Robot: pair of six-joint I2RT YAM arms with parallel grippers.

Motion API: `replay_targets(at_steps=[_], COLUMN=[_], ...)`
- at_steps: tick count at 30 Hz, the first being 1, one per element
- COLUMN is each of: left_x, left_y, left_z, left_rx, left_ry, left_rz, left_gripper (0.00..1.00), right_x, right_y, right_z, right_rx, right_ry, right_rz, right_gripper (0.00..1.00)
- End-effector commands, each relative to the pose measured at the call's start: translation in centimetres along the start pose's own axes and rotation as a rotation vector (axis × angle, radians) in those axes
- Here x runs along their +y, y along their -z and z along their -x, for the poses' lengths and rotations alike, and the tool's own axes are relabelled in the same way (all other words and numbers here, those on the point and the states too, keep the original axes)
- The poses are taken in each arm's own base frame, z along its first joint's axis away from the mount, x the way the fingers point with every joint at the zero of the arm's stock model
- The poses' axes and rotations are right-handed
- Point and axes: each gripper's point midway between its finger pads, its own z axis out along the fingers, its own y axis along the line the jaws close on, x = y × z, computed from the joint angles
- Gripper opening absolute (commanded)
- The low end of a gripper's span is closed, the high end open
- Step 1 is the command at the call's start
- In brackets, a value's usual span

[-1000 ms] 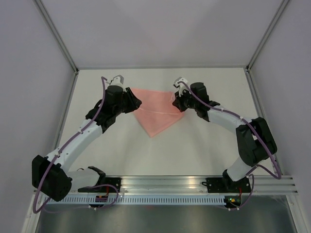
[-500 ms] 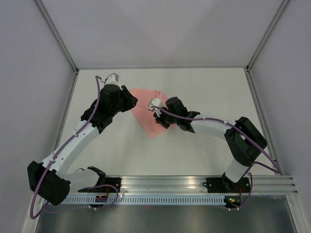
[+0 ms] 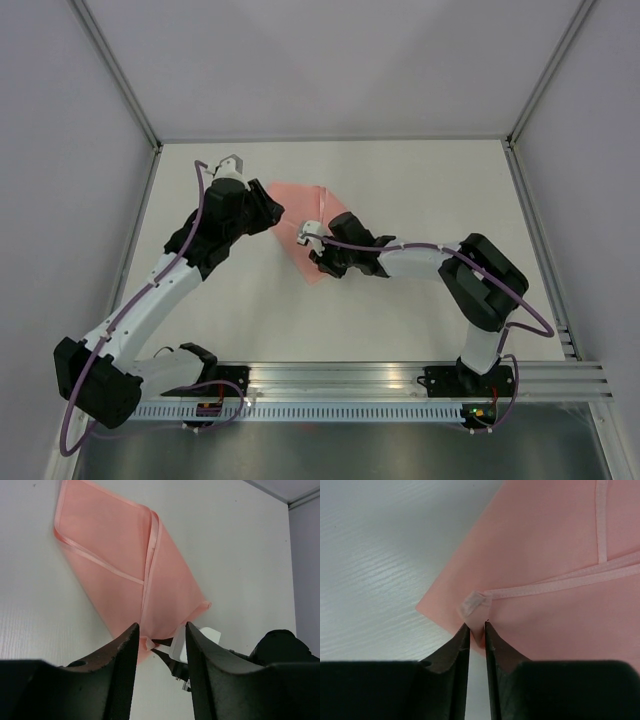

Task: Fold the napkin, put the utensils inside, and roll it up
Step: Fold the napkin

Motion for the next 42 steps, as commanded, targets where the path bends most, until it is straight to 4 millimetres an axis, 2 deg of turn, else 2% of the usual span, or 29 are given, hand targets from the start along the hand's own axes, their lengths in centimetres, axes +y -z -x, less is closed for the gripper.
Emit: replay_targets(at_steps=[1,3,4,6,7,9,14,17,18,20,21,23,24,26,27,30,35,42], left_x=[0.3,0.4,0.6,0.9,1.1,1.5,3.3,5.1,5.8,6.6,7.3,7.9,8.5,9.0,9.6,11.0,13.1,14.7], left_y=[0.5,0.5,0.4,0.3,0.0,-0.3,-1.8,-3.3,-3.9,-4.6,-5.4,-6.1,-6.7,-7.3,-7.9,-9.2,-10.9,-13.5], left_z=[0.3,0.5,0.4,0.5,0.6,0.6,0.0,-1.2,-1.4,-2.0,-2.5,-2.8,-3.2,-3.4,-3.7,-4.4,-5.8,-6.9], left_rx=[-0.022,-0.034,-0.036,-0.042,-0.045,-0.052,-0.041,-0.011,-0.008,0.0,0.01,0.015,0.029,0.035,0.046,0.073,0.12,0.18], left_ry=[0.042,0.052,0.055,0.065,0.075,0.089,0.134,0.16,0.169,0.192,0.201,0.213,0.219,0.22,0.217,0.228,0.232,0.217], left_rz=[0.004,0.014,0.018,0.033,0.041,0.057,0.109,0.164,0.177,0.203,0.223,0.245,0.266,0.286,0.311,0.36,0.432,0.484], left_gripper=[0.49,0.5,0.5,0.5,0.5,0.5,0.5,0.47,0.46,0.41,0.38,0.3,0.27,0.2,0.17,0.06,0.02,0.02], right_x=[0.3,0.3,0.2,0.2,0.4,0.8,0.7,-2.2,-4.7,-7.5,-9.9,-12.7,-14.4,-16.2,-17.8,-19.3,-19.5,-18.8], right_y=[0.2,0.4,0.6,1.0,1.3,1.9,3.1,4.0,4.5,5.0,5.4,5.9,6.1,6.4,6.4,5.8,4.7,3.9], right_z=[3.1,3.5,3.9,4.7,4.6,5.2,6.1,6.7,6.9,6.4,6.4,5.4,4.8,3.8,2.8,0.0,-3.4,-6.4], right_rx=[-0.072,-0.073,-0.079,-0.099,-0.088,-0.105,-0.108,-0.114,-0.124,-0.106,-0.109,-0.086,-0.076,-0.06,-0.037,0.037,0.128,0.203], right_ry=[0.037,0.035,0.035,0.041,0.038,0.04,-0.015,-0.09,-0.143,-0.198,-0.246,-0.3,-0.329,-0.36,-0.379,-0.409,-0.407,-0.379], right_rz=[0.023,0.026,0.026,0.027,0.037,0.061,0.063,0.026,-0.014,-0.06,-0.095,-0.166,-0.197,-0.242,-0.296,-0.341,-0.338,-0.333], right_gripper=[0.26,0.27,0.33,0.39,0.45,0.51,0.52,0.52,0.52,0.53,0.52,0.48,0.41,0.35,0.29,0.23,0.18,0.09])
